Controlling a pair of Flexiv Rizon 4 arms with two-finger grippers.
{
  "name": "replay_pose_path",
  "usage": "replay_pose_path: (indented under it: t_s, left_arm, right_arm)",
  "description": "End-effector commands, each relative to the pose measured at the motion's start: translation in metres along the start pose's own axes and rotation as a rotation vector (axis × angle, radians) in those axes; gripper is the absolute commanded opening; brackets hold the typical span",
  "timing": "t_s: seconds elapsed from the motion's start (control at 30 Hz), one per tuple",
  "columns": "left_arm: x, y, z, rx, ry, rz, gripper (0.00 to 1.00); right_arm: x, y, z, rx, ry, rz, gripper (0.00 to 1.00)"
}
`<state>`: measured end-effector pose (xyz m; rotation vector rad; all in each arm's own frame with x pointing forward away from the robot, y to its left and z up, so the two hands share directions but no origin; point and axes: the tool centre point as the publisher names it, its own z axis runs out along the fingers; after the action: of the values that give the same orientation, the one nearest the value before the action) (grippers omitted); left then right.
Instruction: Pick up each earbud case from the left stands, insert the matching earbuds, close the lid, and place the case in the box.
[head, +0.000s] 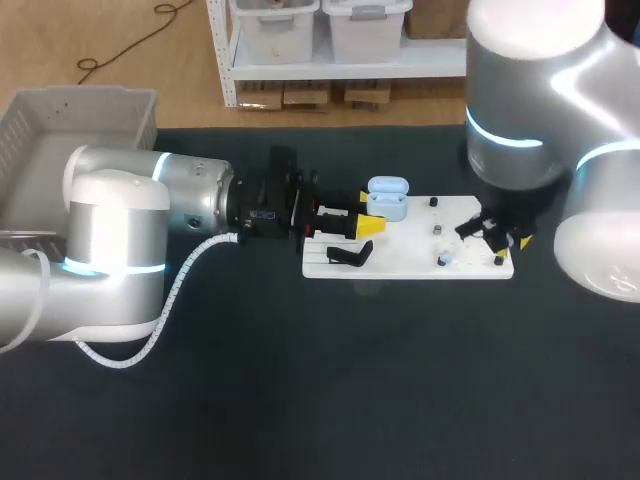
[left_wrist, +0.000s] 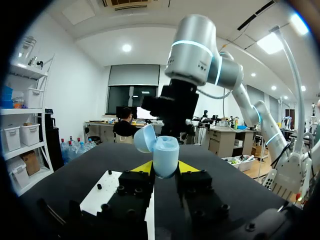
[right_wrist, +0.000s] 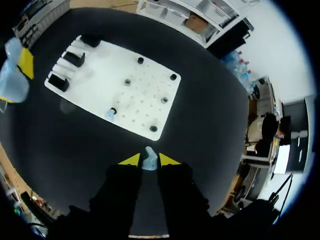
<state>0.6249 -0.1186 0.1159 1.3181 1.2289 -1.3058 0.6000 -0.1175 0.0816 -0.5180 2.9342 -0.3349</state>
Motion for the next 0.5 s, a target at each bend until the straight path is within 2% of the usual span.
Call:
replay_pose_path:
  t_s: [0.03,0.27,0.37,0.5]
  left_arm:
    - [0.001,0.0,-0.001,0.0,-0.003,0.003,0.0]
    - [0.001,0.0,-0.001,0.0,-0.003,0.003,0.0]
    - [0.001,0.0,-0.001,0.0,-0.003,0.003,0.0]
    - [0.001,0.0,-0.001,0.0,-0.003,0.003,0.0]
  right_arm:
    - [0.007,0.01,-0.053,-0.003,0.008,0.065,0.0]
    - [-0.002,0.035,-0.099,-0.044,0.049,0.144,0.0]
    - [-0.008,0.048,-0.112,-0.084,0.1,0.184,0.0]
    - [-0.021,0.061,-0.125,-0.104,0.081,0.233,0.0]
